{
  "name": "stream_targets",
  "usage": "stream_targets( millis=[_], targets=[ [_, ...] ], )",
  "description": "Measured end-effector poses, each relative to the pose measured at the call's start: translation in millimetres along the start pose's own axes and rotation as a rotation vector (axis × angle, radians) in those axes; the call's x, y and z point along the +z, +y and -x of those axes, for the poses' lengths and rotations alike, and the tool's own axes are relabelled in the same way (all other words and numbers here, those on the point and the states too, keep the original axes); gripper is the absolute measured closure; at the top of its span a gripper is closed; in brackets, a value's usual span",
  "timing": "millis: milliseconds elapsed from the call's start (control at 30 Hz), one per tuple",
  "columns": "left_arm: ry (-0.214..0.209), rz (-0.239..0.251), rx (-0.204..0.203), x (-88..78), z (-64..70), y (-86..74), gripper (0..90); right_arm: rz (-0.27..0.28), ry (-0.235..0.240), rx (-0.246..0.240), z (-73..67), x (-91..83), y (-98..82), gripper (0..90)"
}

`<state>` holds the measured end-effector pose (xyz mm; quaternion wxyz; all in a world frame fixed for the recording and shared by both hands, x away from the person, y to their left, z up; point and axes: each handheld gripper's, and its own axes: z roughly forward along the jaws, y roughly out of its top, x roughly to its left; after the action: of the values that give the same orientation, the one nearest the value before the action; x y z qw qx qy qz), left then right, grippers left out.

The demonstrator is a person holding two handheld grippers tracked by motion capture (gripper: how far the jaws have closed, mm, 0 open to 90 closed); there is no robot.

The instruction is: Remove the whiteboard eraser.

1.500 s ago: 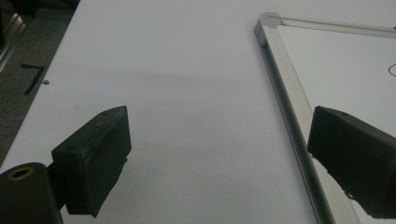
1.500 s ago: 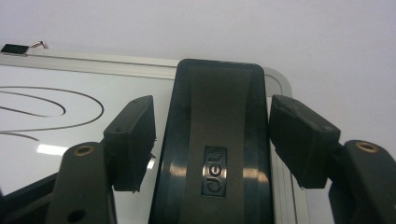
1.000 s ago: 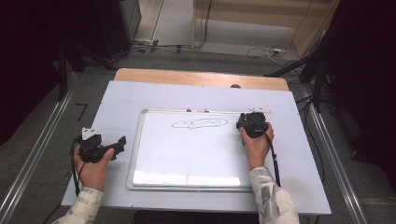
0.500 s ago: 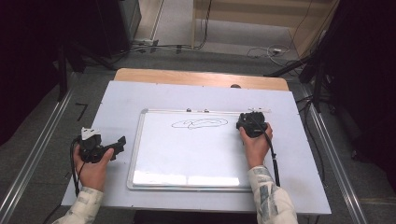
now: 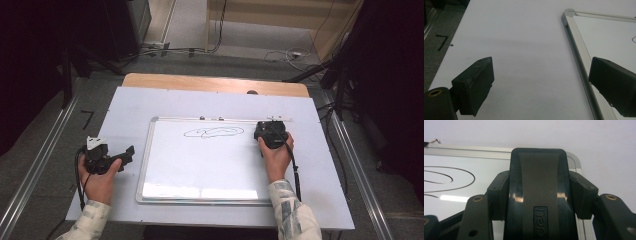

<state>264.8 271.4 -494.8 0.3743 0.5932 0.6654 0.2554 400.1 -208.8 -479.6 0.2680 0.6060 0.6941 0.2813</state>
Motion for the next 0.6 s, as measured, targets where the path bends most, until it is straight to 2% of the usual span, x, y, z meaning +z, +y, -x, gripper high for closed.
stream_targets(
  millis=[267, 600],
  targets=[
    [0.002, 0.0, 0.003, -0.3, 0.3, 0.0, 6.7, 0.023, 0.026, -0.014, 4.9, -16.9, 2.2, 38.6],
    [0.004, 0.002, -0.001, -0.5, -0.1, -0.5, 6.7, 0.036, 0.086, -0.063, -3.4, -31.2, 1.7, 38.6]
  ],
)
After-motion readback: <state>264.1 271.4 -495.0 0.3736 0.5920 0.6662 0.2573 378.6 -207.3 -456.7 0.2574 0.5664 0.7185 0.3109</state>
